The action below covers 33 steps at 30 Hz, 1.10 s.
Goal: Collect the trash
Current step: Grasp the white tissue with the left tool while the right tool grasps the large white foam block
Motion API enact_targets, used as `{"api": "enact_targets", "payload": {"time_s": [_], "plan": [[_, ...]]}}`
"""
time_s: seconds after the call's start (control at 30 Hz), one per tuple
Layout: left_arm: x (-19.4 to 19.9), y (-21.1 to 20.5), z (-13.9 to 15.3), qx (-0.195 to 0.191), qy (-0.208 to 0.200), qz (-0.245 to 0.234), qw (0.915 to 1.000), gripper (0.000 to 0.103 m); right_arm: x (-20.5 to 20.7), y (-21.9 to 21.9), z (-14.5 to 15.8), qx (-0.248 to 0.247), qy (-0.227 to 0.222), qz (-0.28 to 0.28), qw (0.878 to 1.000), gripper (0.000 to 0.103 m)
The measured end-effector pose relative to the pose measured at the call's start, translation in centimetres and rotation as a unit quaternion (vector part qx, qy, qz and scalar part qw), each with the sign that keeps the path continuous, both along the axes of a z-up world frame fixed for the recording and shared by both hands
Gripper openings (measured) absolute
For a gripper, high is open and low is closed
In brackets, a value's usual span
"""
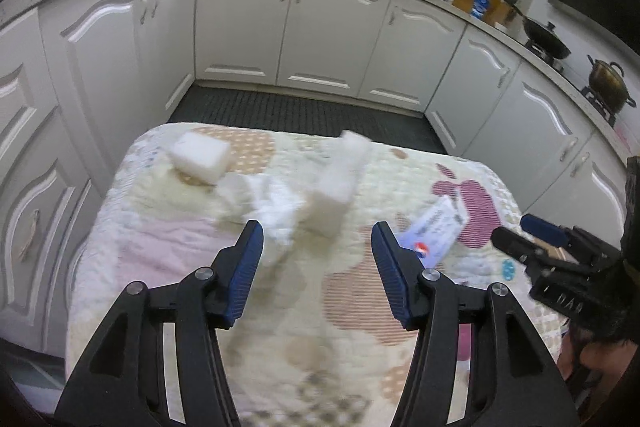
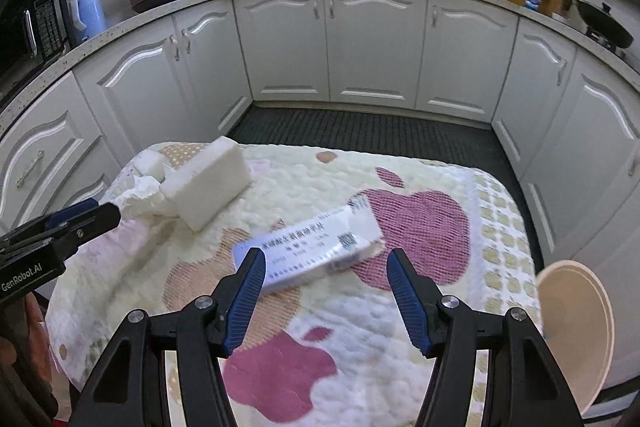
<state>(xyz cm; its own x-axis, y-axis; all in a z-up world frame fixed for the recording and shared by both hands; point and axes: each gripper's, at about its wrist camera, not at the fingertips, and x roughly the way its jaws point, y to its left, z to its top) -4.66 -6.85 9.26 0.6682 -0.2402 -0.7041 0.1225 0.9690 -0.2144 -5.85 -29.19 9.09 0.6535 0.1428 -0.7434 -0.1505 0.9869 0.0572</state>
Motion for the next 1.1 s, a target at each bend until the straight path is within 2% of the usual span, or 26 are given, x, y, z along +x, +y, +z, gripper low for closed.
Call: {"api": "enact_targets", "payload": {"time_s": [0.2, 0.33, 0.43, 0.57, 0.63, 0.77, 0.93, 1.1], "plan": [[1.3, 2.8, -1.1, 0.008, 0.004, 0.002, 1.0, 0.055, 2.1, 1.6, -0.1, 0.012, 0.011, 0.015, 1.0, 0.061], [2.4, 4.4, -2.1, -0.006, 0.018, 0.006, 0.9998, 0.055, 3.5, 2.8, 0.0, 0.019, 0.016, 0.027, 0.999, 0.061], [3.3, 4.7, -2.6, -0.024, 0.026, -0.004, 0.9994, 0.06, 4.9, 3.7, 0.2, 0.032, 0.023, 0.032, 0.999, 0.061], [4.1, 3.9, -2.8, -0.019, 0.022, -0.025, 0.9993, 0.061, 6.6, 4.4, 0.3, 0.047, 0.031, 0.033, 0.998, 0.064], [4.7, 3.8, -3.0, -0.033, 0.029, -0.024, 0.9987, 0.061, 7.7, 5.0, 0.2, 0.062, 0.042, 0.035, 0.997, 0.064], [5.3, 4.7, -2.5, -0.086, 0.027, -0.022, 0.9957, 0.061, 8.8, 5.8, 0.0, 0.081, 0.055, 0.034, 0.995, 0.064], [6.4, 5.0, -2.1, -0.106, 0.023, -0.004, 0.9941, 0.065, 9.7, 6.3, -0.6, 0.085, 0.066, 0.034, 0.994, 0.064], [7.9, 4.4, -3.5, -0.084, 0.049, 0.026, 0.9949, 0.065, 10.4, 6.4, -1.2, 0.1, 0.08, 0.028, 0.991, 0.064]]}}
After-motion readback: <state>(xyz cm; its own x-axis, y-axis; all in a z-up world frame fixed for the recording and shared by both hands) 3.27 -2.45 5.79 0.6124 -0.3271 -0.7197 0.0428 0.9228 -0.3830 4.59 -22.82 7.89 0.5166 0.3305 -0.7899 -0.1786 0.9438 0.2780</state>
